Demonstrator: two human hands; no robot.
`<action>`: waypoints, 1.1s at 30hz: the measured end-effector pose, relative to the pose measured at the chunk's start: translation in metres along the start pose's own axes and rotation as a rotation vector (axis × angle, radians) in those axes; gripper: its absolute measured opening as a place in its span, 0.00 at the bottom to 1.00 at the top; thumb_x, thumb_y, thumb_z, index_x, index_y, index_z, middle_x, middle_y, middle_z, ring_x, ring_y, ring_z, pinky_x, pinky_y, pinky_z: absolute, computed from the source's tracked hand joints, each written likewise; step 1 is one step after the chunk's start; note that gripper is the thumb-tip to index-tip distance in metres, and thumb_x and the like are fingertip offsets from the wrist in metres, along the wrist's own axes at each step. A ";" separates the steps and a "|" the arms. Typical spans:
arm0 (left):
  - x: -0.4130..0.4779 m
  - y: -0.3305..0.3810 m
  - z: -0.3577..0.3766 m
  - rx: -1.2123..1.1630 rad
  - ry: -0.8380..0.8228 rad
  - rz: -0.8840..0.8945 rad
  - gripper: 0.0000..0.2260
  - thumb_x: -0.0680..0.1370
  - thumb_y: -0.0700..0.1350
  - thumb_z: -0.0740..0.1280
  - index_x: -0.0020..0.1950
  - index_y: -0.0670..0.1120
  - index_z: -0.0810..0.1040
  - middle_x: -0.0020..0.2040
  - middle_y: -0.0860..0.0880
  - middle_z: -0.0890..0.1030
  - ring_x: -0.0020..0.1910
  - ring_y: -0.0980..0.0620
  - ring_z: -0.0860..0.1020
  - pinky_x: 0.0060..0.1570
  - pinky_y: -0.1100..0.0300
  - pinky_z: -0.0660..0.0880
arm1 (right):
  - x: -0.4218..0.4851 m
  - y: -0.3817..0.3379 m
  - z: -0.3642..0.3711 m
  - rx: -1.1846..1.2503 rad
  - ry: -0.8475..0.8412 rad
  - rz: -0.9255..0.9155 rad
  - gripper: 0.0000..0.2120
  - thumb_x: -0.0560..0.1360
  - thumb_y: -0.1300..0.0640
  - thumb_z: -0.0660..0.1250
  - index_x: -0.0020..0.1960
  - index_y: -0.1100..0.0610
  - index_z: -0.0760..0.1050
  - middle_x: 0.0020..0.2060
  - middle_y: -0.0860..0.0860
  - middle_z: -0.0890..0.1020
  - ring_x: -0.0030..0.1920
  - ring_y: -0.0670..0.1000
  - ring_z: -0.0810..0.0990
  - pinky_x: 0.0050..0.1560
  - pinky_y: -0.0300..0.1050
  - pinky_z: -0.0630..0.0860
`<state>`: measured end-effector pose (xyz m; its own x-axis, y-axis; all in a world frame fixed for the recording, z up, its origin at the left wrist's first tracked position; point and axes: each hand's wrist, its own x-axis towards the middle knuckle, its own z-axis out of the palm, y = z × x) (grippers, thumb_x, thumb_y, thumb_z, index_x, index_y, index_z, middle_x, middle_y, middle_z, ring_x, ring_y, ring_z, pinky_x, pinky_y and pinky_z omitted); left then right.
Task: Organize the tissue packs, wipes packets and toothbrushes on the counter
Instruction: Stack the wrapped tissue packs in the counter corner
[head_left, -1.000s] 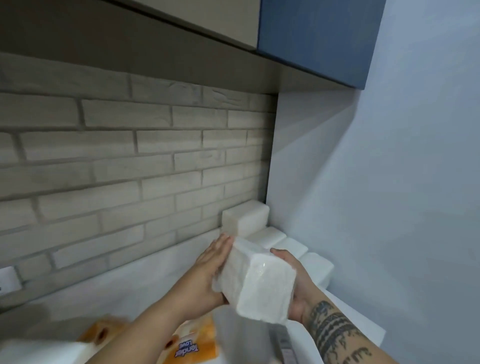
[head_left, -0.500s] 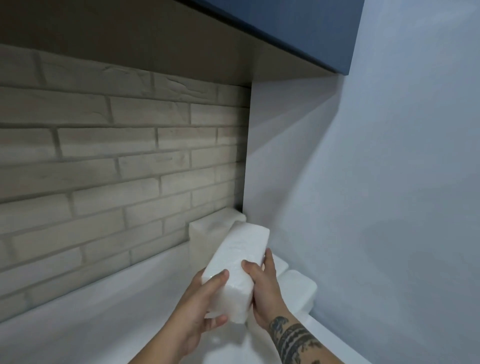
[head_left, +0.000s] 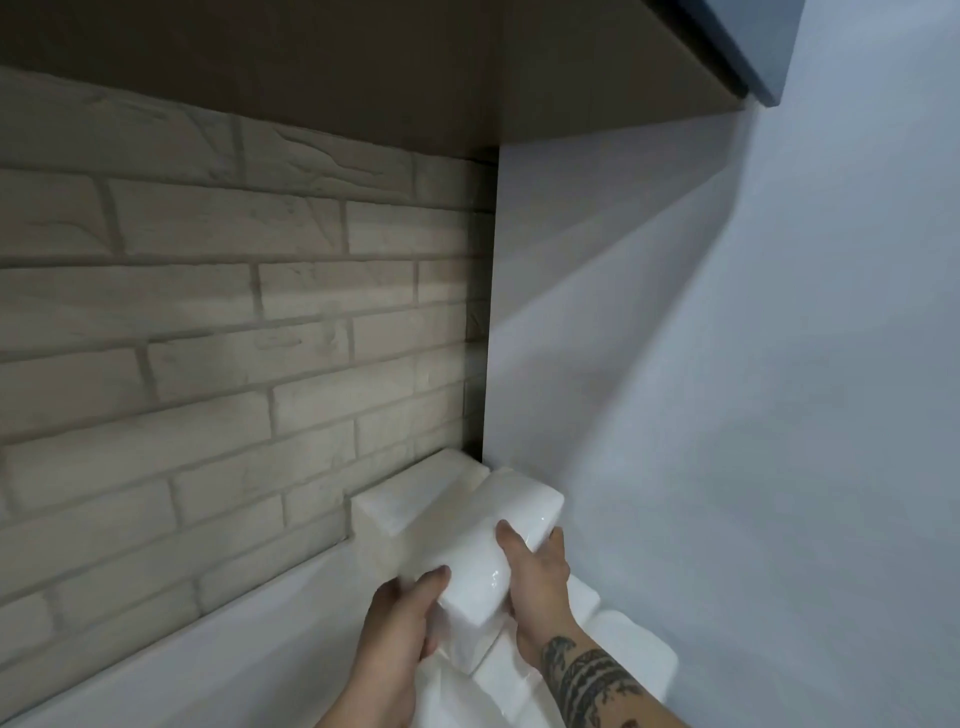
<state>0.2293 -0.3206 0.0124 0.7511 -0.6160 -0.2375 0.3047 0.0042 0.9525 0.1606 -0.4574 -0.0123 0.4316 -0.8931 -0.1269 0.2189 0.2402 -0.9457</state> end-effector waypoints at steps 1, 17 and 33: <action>0.011 0.000 0.003 0.024 0.025 0.022 0.11 0.74 0.50 0.75 0.49 0.44 0.83 0.34 0.51 0.83 0.37 0.50 0.79 0.39 0.57 0.72 | 0.005 -0.003 0.005 -0.009 0.027 -0.023 0.56 0.66 0.32 0.76 0.84 0.43 0.47 0.82 0.44 0.52 0.78 0.56 0.64 0.77 0.62 0.66; 0.070 -0.014 0.017 0.239 0.228 -0.002 0.32 0.85 0.60 0.53 0.84 0.44 0.52 0.83 0.46 0.59 0.81 0.45 0.61 0.77 0.53 0.57 | 0.054 0.014 0.041 -0.438 0.182 0.118 0.53 0.68 0.23 0.63 0.79 0.58 0.57 0.75 0.59 0.67 0.72 0.63 0.70 0.73 0.59 0.69; 0.055 0.001 -0.011 0.316 0.238 -0.049 0.32 0.84 0.63 0.54 0.84 0.48 0.55 0.82 0.46 0.61 0.78 0.43 0.65 0.75 0.43 0.65 | 0.018 -0.019 0.037 -0.474 0.096 0.192 0.45 0.78 0.34 0.65 0.82 0.60 0.53 0.80 0.59 0.59 0.76 0.63 0.65 0.73 0.56 0.65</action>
<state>0.2776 -0.3461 -0.0023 0.8661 -0.4094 -0.2869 0.1768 -0.2860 0.9418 0.1970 -0.4643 0.0147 0.3383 -0.8858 -0.3177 -0.2864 0.2246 -0.9314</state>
